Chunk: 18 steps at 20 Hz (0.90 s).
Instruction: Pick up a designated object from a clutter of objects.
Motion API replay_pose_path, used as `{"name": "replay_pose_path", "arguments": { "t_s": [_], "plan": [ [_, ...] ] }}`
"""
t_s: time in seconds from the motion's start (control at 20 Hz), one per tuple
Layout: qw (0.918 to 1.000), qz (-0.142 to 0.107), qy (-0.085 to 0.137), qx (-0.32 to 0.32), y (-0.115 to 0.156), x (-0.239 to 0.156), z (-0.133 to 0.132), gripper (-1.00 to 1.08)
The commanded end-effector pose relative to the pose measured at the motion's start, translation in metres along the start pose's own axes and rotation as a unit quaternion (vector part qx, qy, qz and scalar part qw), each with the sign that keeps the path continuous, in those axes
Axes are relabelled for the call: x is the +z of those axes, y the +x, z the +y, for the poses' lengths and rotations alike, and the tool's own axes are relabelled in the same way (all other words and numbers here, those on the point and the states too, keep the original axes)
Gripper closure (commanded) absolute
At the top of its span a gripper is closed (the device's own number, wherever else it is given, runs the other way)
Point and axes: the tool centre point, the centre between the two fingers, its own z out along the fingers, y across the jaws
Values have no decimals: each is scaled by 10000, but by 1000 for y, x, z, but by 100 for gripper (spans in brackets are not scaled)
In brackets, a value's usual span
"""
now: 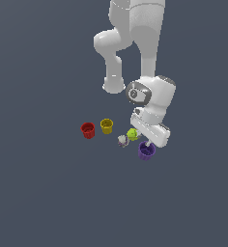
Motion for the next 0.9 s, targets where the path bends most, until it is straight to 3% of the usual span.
{"name": "replay_pose_path", "arguments": {
  "t_s": [0.0,0.35,0.4,0.85],
  "plan": [
    [10000,-3,-3,5,0,8,1,-20],
    [10000,1,1,9,0,20,0,-20],
    [10000,1,1,9,0,20,0,108],
    [10000,1,1,9,0,20,0,108]
  ]
}}
